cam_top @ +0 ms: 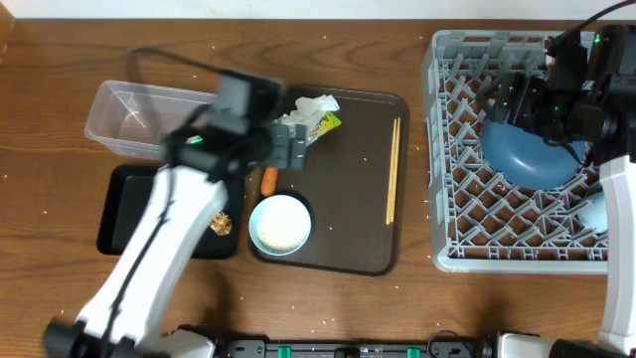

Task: Sort waste into correct bins and load items into the dishwasher rack
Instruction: 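Reach the left gripper down and grasp the white tissue on the brown tray, then carry the tissue left and release it into the clear plastic container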

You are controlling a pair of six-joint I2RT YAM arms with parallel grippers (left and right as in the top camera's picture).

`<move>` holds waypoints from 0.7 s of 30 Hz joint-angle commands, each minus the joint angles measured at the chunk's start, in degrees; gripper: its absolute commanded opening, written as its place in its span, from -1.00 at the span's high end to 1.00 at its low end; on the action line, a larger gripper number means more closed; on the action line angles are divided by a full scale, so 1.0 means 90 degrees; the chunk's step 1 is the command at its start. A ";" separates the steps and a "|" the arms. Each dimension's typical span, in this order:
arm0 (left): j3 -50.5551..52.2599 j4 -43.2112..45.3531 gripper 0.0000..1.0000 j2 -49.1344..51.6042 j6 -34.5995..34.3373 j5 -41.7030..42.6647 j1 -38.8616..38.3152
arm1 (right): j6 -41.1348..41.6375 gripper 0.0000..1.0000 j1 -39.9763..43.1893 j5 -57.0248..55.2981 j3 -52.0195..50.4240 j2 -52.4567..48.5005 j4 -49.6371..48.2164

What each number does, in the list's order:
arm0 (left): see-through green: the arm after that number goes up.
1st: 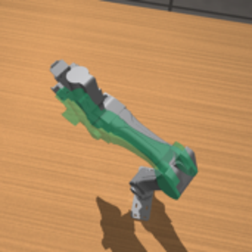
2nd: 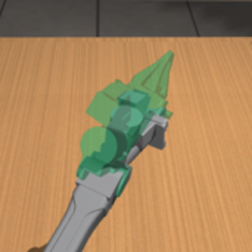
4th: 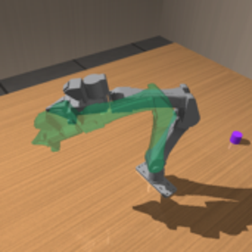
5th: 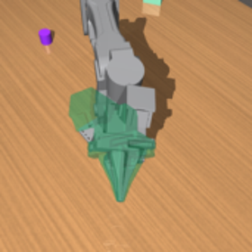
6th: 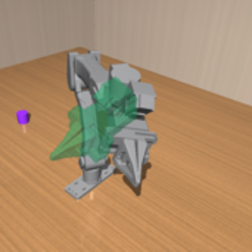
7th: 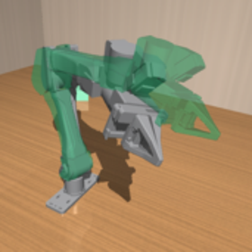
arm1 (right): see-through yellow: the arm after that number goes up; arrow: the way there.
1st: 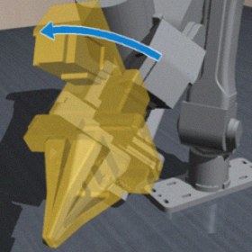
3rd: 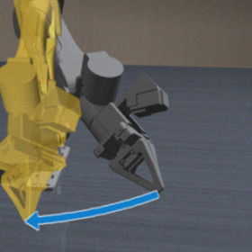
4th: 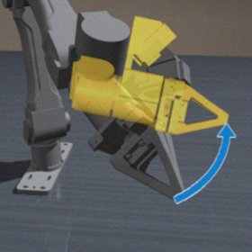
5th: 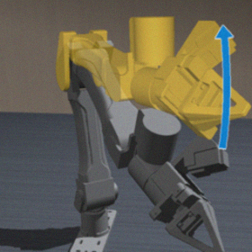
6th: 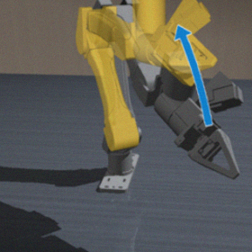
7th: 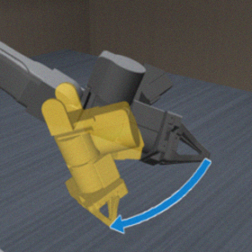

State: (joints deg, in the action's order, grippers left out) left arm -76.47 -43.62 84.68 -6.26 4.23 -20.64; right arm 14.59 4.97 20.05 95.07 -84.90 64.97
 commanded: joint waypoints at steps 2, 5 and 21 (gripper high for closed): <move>0.0056 0.0840 -0.98 0.0937 0.0665 -0.1263 -0.0330 | 0.0141 -0.57 -0.0097 -0.0248 -0.0017 -0.0027 0.0141; 0.0056 0.1678 -0.98 0.1724 0.0724 -0.1260 -0.0345 | 0.0136 -0.57 -0.0097 -0.0221 -0.0017 -0.0027 0.0316; 0.0056 0.3874 -0.37 0.3718 0.0741 -0.1188 -0.0369 | 0.0277 -0.50 -0.0104 -0.0202 -0.0017 -0.0027 0.0714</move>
State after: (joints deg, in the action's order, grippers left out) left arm -76.29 -9.04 116.40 -0.03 -5.61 -23.83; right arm 15.75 4.25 18.37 94.96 -84.93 71.24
